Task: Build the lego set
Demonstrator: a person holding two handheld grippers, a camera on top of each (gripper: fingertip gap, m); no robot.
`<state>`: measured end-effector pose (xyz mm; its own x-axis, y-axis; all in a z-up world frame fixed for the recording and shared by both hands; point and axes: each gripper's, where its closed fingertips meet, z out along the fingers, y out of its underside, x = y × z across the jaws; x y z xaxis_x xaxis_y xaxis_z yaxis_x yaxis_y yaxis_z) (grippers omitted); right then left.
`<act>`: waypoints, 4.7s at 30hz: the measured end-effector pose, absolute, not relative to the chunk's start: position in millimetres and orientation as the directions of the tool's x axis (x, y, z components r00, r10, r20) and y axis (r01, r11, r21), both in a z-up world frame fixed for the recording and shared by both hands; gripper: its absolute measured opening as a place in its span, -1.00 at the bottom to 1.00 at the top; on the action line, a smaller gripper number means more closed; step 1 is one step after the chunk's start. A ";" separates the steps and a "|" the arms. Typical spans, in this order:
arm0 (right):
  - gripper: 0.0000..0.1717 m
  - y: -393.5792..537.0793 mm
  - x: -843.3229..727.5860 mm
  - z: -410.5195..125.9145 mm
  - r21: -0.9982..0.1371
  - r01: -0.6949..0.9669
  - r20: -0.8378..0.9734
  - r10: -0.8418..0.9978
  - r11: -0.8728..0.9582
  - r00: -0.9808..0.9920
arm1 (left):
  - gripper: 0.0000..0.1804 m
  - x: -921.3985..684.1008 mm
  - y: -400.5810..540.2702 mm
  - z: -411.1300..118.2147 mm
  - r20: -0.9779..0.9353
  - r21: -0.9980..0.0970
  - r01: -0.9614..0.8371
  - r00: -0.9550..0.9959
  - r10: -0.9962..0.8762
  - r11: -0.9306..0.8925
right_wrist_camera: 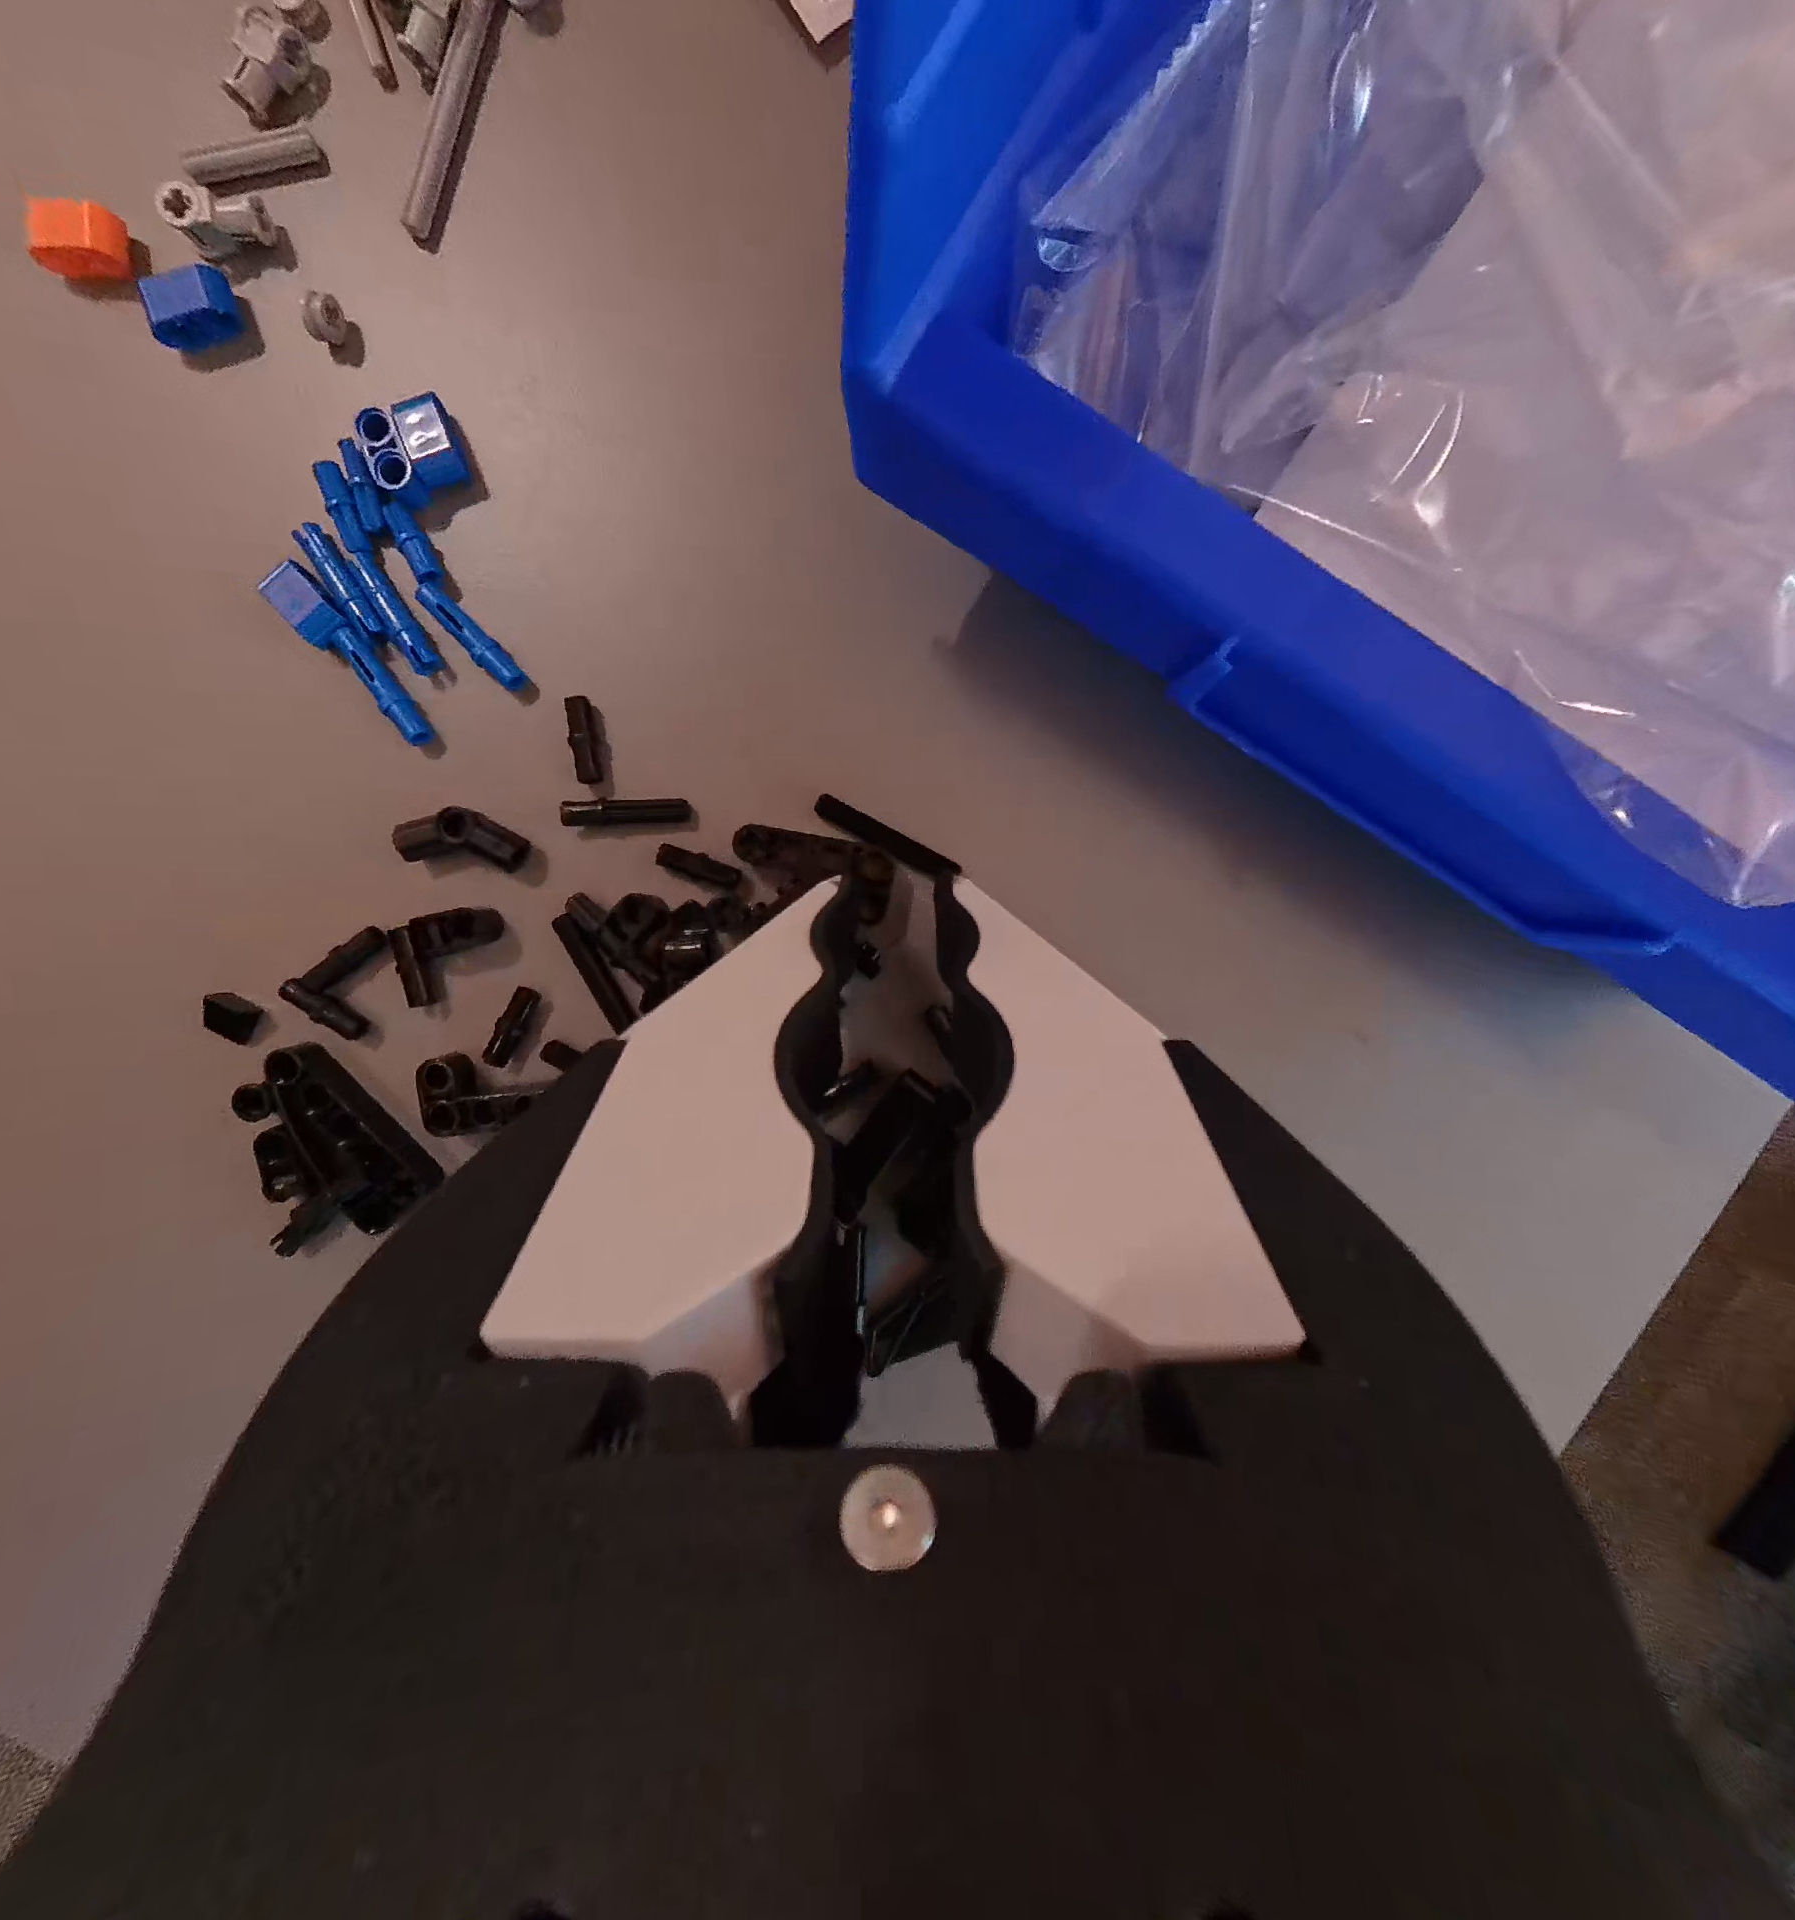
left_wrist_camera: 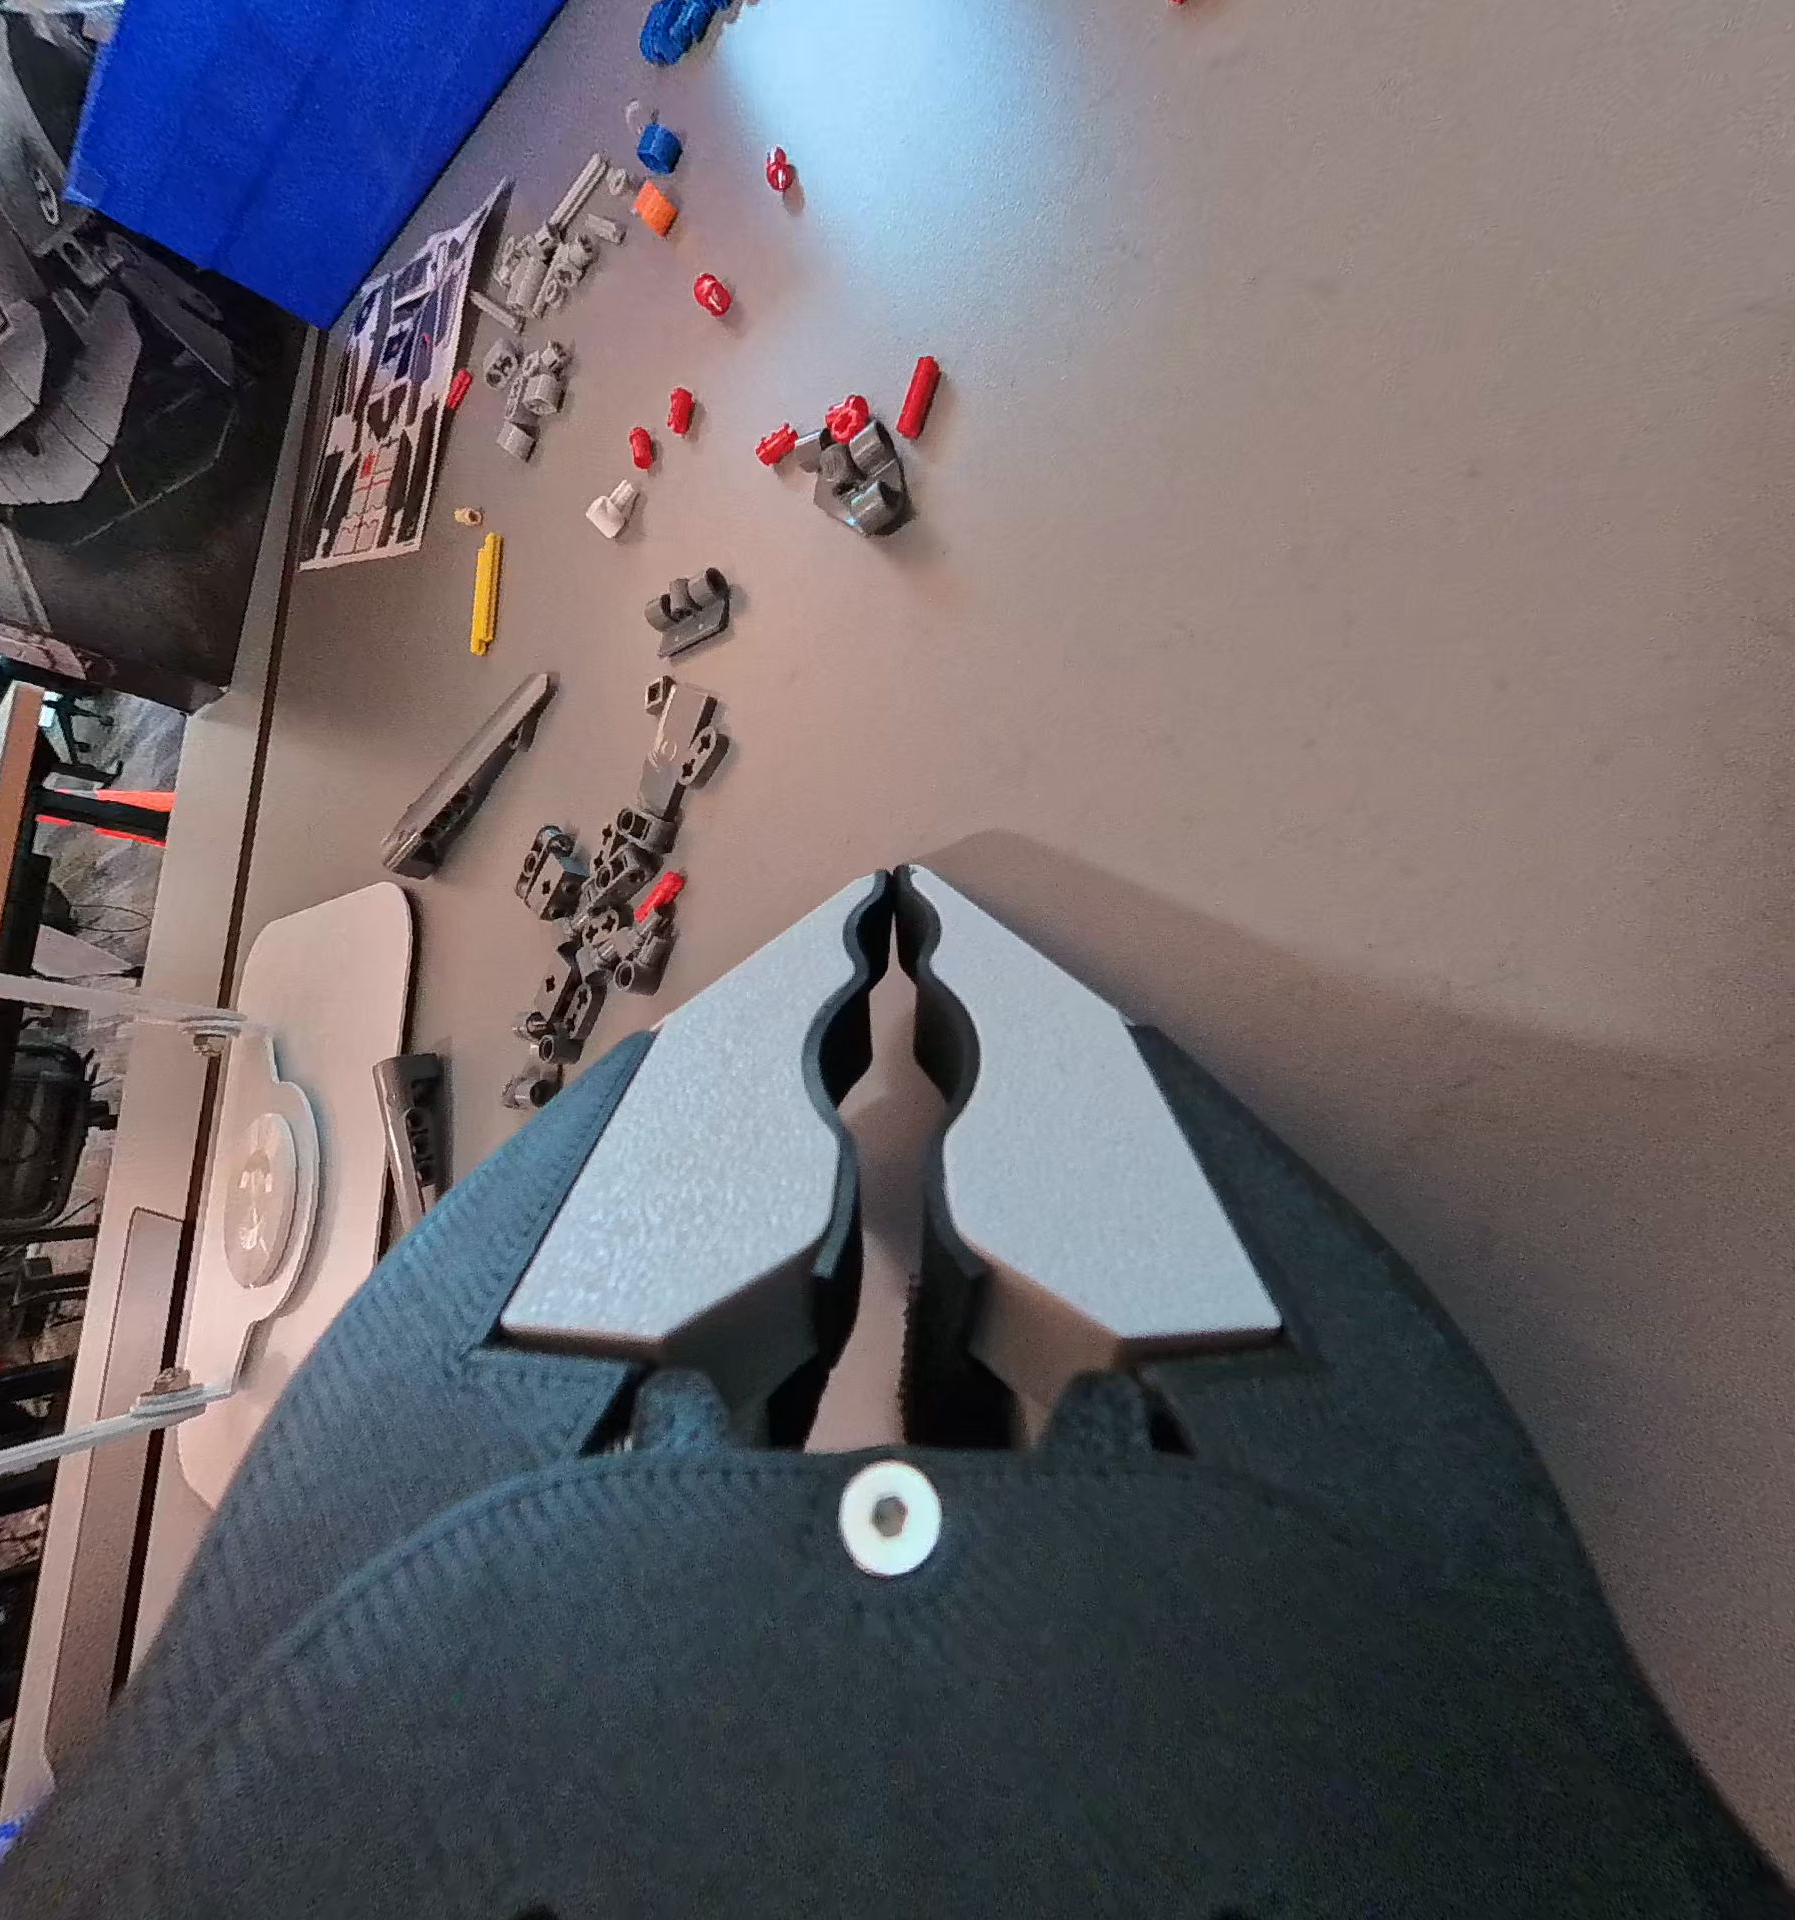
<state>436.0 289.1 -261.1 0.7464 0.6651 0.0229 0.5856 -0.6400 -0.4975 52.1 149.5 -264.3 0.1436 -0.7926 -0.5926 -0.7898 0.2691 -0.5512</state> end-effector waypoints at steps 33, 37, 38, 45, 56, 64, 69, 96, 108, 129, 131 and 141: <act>-0.61 296.1 437.8 -246.9 -0.514 0.590 0.030 0.675 -0.622 0.737 | -1.00 52.6 150.1 -264.3 -0.585 -0.556 -0.788 0.145 -0.798 0.264; -0.55 294.9 444.1 -256.7 -0.487 0.609 0.032 0.684 -0.626 0.729 | -1.00 52.7 150.0 -264.3 -0.584 -0.557 -0.787 0.143 -0.799 0.266; -0.57 295.3 445.7 -259.0 -0.483 0.614 0.031 0.688 -0.625 0.725 | -1.00 52.9 150.0 -264.4 -0.582 -0.558 -0.786 0.143 -0.800 0.265; -0.89 304.7 452.3 -266.7 -0.509 0.611 0.026 0.698 -0.606 0.715 | -1.00 53.1 150.2 -264.4 -0.582 -0.558 -0.786 0.143 -0.801 0.265; -0.95 300.8 421.4 -234.0 -0.587 0.653 0.121 0.745 -0.479 0.656 | -1.00 54.0 154.1 -263.6 -0.611 -0.545 -0.793 0.153 -0.776 0.273; -0.96 260.2 278.7 -170.7 -0.675 0.707 0.201 0.870 -0.211 0.451 | -0.82 54.4 158.1 -242.3 -0.685 -0.553 -0.770 0.204 -0.700 0.317; -0.95 228.1 170.7 -152.1 -0.750 0.658 0.178 0.937 -0.069 0.301 | -0.77 46.5 163.7 -209.0 -0.736 -0.588 -0.734 0.311 -0.602 0.340; -0.96 164.2 22.3 -173.0 -0.584 0.805 -0.144 0.989 -0.106 0.026 | -0.82 38.0 154.4 -161.2 -0.965 -0.254 -0.806 0.174 -0.196 0.535; -0.78 159.6 17.6 -130.3 -0.765 0.635 -0.112 0.993 -0.103 0.026 | -0.94 32.3 143.1 -129.4 -0.825 -0.564 -0.636 0.407 -0.392 0.527; -0.95 122.6 6.3 -113.0 -0.822 0.547 0.143 0.987 0.156 -0.066 | -0.93 17.3 121.0 -88.4 -0.071 -0.995 0.039 0.304 -0.950 0.087; -0.95 124.7 5.0 -109.7 -0.858 0.508 0.076 0.997 0.081 -0.032 | -0.78 13.2 129.1 -83.5 -0.121 -0.989 0.030 0.391 -0.913 0.144; -0.95 128.3 2.2 -99.0 -0.918 0.275 -0.292 0.956 -0.287 0.025 | -0.44 16.4 132.7 -83.9 -0.835 -0.538 -0.560 0.458 -0.305 0.630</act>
<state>2.2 128.3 -99.0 0.0248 0.9562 -0.2916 0.2751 -0.2869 -0.9176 16.4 132.7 -83.9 0.4584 -0.3047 -0.8349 -0.5600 0.6305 -0.5375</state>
